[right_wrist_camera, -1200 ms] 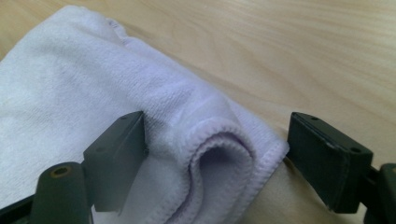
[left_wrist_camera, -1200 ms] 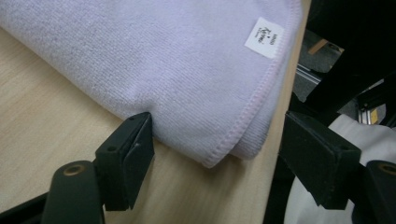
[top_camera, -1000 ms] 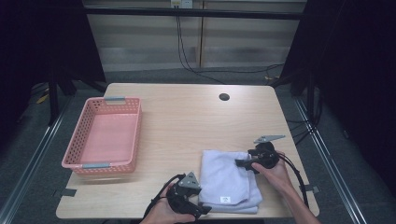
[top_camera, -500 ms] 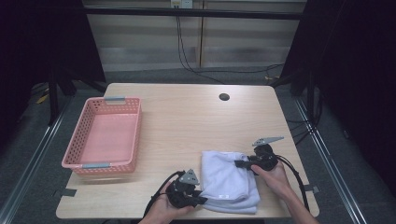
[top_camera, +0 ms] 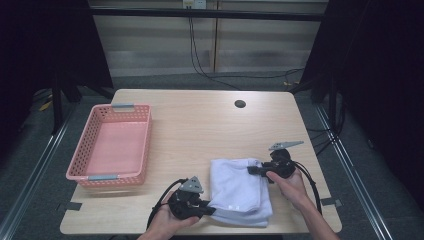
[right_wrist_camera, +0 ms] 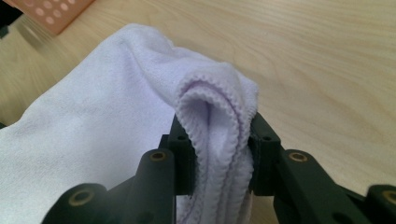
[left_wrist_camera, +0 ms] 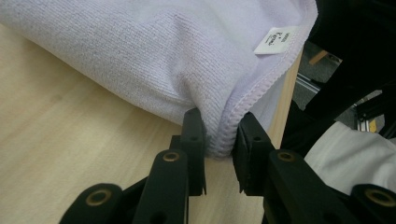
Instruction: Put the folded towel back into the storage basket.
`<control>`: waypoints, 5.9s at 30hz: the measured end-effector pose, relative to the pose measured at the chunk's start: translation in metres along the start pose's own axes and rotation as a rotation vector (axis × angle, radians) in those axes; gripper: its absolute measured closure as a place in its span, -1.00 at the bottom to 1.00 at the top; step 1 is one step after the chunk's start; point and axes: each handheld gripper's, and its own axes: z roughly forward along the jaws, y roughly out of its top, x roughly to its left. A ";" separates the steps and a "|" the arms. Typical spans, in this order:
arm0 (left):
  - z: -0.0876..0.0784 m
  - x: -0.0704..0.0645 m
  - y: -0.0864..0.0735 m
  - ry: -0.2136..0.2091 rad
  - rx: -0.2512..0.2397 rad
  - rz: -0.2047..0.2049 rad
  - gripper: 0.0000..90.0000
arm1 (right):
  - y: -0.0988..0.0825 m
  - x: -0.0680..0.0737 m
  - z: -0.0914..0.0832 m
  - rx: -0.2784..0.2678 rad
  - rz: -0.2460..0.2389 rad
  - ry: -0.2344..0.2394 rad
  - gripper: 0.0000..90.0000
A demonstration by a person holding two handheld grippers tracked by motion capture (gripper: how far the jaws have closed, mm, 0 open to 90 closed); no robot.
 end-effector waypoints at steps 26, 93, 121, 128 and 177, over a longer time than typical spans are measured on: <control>-0.051 0.020 0.040 0.068 -0.072 -0.024 0.69 | 0.073 0.007 -0.009 -0.050 -0.031 0.010 0.52; -0.224 0.083 -0.006 0.324 -0.236 -0.144 0.73 | 0.241 0.104 0.101 -0.022 -0.202 0.171 0.53; -0.311 0.103 -0.060 0.433 -0.314 -0.255 0.74 | 0.296 0.179 0.172 0.039 -0.232 0.226 0.53; -0.324 0.110 -0.072 0.459 -0.324 -0.291 0.74 | 0.305 0.191 0.192 0.045 -0.219 0.245 0.53; -0.265 0.136 -0.096 0.491 -0.220 -0.396 -0.02 | 0.261 0.160 0.266 0.002 -0.191 0.176 -0.30</control>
